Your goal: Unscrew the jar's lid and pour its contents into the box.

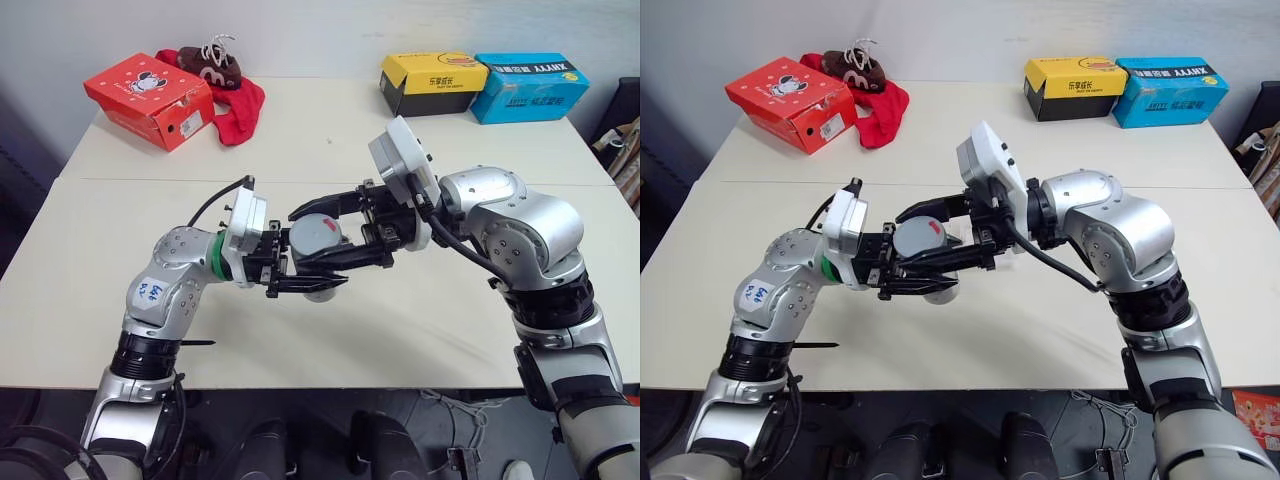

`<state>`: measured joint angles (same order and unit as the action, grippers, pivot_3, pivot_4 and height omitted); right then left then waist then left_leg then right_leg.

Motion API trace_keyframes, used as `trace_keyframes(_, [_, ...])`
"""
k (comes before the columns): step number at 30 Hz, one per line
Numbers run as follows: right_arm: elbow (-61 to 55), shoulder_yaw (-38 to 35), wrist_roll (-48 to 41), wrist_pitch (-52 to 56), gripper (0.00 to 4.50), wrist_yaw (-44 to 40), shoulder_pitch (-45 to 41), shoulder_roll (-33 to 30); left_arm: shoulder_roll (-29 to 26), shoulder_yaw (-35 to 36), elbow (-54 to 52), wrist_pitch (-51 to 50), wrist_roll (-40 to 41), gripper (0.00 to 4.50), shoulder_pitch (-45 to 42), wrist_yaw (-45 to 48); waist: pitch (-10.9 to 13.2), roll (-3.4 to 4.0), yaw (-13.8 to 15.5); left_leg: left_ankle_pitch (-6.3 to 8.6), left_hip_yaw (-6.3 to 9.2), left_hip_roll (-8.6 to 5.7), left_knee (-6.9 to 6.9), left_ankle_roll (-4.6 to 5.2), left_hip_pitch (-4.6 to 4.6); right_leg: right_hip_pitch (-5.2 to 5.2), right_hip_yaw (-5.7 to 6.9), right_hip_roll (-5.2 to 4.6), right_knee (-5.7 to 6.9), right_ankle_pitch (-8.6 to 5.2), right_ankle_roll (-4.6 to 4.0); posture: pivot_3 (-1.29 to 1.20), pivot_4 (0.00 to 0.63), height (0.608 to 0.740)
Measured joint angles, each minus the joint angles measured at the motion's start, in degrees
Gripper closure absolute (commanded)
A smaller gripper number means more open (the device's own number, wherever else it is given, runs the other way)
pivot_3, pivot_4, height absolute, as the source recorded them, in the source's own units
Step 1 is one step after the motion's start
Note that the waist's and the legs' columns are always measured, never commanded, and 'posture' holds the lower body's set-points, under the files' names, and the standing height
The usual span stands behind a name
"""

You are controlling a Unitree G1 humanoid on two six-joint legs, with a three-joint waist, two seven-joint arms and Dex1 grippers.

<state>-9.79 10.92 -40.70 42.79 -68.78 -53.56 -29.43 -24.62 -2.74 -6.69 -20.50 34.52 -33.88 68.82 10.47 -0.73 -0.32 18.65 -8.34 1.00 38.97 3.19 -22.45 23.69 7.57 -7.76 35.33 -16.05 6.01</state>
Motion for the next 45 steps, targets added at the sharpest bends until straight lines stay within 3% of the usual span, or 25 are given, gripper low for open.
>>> trace_keyframes(1, [0.0,-0.2,-0.3,0.1,0.02,0.1,0.0,0.0,0.1,0.2,-0.1,0.0,0.1,2.1,0.0,-0.4,0.0,0.0,0.0,0.0,0.0,0.0,0.01,0.0,0.0,0.0,-0.01,-0.02,0.01,0.0,0.0,0.0,0.15,0.74])
trace_keyframes(9, [-4.0,-8.9,-3.6,1.6,0.02,8.5,2.9,0.1,0.4,3.9,-0.4,-0.6,0.4,2.1,1.6,-8.1,0.0,0.0,0.0,0.0,0.08,-0.03,0.02,0.0,0.0,-0.03,0.0,-0.45,0.05,0.0,0.0,0.0,0.15,0.74])
trace_keyframes(19, [-8.0,-4.7,2.8,-0.4,0.02,17.5,4.6,2.1,0.9,0.9,0.8,-0.9,-2.8,2.1,1.4,-11.4,0.0,0.0,0.0,0.0,0.06,-0.07,0.02,-0.01,0.0,-0.01,0.05,-0.42,0.07,0.0,0.0,0.0,0.15,0.74])
trace_keyframes(29, [-3.5,-1.6,7.9,-3.0,0.02,17.9,3.8,5.2,1.0,-0.1,1.0,-0.8,-3.6,2.1,0.4,-10.9,0.0,0.0,0.0,0.0,0.05,-0.05,0.02,0.0,0.0,-0.01,0.04,-0.09,0.07,0.0,0.0,0.0,0.15,0.74])
trace_keyframes(45, [1.1,-2.0,4.7,-1.3,0.02,13.9,3.0,5.1,1.6,-0.5,0.8,2.4,-5.4,2.1,2.0,-11.2,0.0,0.0,0.0,0.01,0.06,-0.05,0.02,0.0,0.0,-0.02,0.03,-0.3,0.07,0.0,0.0,0.0,0.15,0.74])
